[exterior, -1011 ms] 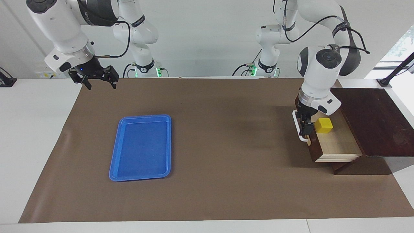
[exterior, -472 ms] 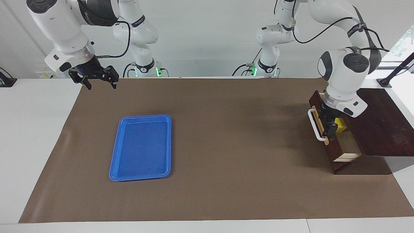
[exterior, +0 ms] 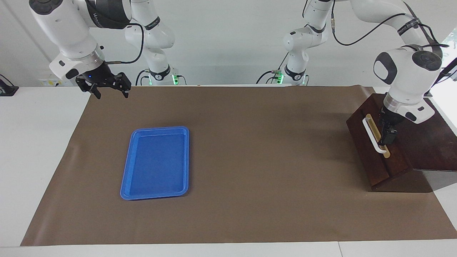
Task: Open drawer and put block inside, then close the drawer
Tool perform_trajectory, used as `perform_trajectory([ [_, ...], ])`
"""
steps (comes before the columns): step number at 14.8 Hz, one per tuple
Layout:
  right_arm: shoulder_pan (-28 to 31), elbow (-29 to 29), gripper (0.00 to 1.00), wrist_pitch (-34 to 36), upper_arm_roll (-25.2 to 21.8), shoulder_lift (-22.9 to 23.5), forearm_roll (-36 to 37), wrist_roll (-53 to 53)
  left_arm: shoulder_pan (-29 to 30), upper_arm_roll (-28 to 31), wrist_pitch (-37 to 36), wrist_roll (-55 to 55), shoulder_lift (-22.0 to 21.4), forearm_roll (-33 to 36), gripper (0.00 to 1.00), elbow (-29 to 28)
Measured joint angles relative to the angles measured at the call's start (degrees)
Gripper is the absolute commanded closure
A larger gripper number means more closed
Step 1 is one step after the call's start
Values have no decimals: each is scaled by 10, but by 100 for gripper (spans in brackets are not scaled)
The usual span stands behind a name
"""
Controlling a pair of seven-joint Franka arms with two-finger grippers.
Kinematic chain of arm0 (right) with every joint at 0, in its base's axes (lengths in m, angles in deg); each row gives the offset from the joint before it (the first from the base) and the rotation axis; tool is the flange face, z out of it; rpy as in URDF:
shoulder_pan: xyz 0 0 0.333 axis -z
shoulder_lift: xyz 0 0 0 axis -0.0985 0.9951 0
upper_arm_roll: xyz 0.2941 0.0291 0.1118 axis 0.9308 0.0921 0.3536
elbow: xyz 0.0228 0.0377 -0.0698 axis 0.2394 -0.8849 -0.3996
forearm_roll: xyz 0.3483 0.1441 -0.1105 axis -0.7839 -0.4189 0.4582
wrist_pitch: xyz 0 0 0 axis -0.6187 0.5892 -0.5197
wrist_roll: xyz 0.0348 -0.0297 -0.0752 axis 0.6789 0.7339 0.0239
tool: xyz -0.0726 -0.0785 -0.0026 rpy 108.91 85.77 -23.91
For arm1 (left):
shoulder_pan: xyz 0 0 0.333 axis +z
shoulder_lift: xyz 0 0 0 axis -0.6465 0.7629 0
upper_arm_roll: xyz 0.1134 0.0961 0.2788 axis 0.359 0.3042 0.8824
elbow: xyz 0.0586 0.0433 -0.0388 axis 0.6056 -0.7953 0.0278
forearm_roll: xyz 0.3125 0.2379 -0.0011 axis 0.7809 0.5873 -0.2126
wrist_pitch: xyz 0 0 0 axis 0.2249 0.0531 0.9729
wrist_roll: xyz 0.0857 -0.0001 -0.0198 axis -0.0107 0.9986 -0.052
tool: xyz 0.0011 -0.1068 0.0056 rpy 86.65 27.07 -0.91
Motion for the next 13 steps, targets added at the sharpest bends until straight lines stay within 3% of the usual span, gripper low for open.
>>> perform_trajectory([
  [2,0,0,0,0,0,0,0,0,-21,-3,-13,-7,-3,6,0,21],
  [5,0,0,0,0,0,0,0,0,-62,-6,-110,-31,-6,7,0,96],
  [8,0,0,0,0,0,0,0,0,-81,-6,-192,-200,-14,6,0,127],
  [9,0,0,0,0,0,0,0,0,-80,-3,-224,-304,-14,1,0,129],
  [13,0,1,0,0,0,0,0,0,-81,-3,-299,-464,-15,-63,0,156],
])
